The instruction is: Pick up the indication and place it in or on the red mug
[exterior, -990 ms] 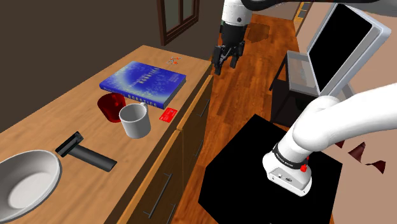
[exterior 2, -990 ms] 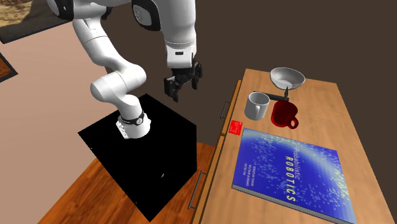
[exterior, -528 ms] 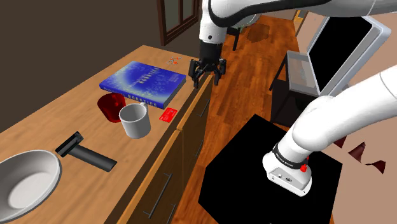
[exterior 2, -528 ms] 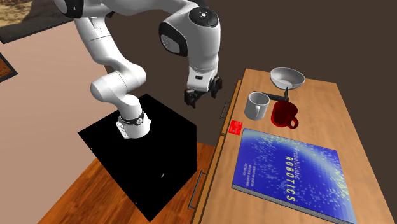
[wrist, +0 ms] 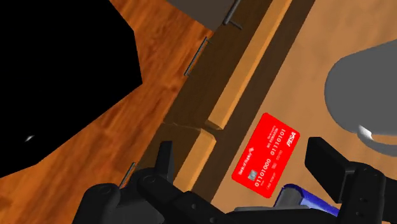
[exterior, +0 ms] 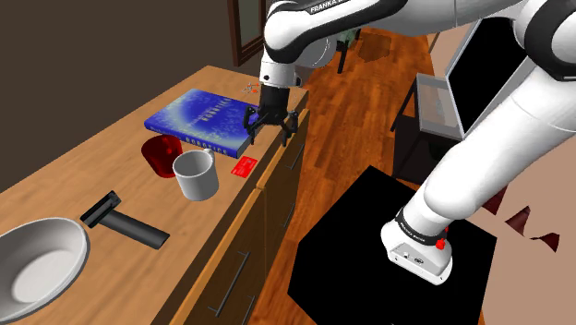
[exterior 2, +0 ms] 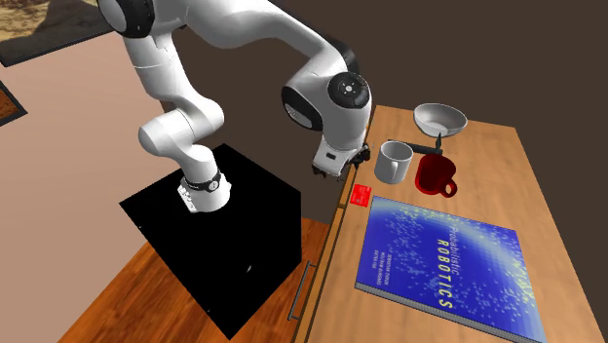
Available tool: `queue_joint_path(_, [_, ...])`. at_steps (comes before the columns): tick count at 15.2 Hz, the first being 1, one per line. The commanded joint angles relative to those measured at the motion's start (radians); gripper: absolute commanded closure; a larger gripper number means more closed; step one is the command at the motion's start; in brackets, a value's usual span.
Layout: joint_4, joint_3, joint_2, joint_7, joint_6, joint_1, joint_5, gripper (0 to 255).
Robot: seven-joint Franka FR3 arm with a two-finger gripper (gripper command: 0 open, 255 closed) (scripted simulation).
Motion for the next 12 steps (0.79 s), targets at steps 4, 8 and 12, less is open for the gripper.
queue_joint_path(4, [0.064,0.019,0.178,0.131,0.106,0.014,0.106,0])
queue_joint_path(8, [0.1,0.027,0.275,0.182,0.169,0.026,0.162,0])
queue_joint_path(12, [0.083,0.039,0.3,0.177,0.218,0.041,0.174,0])
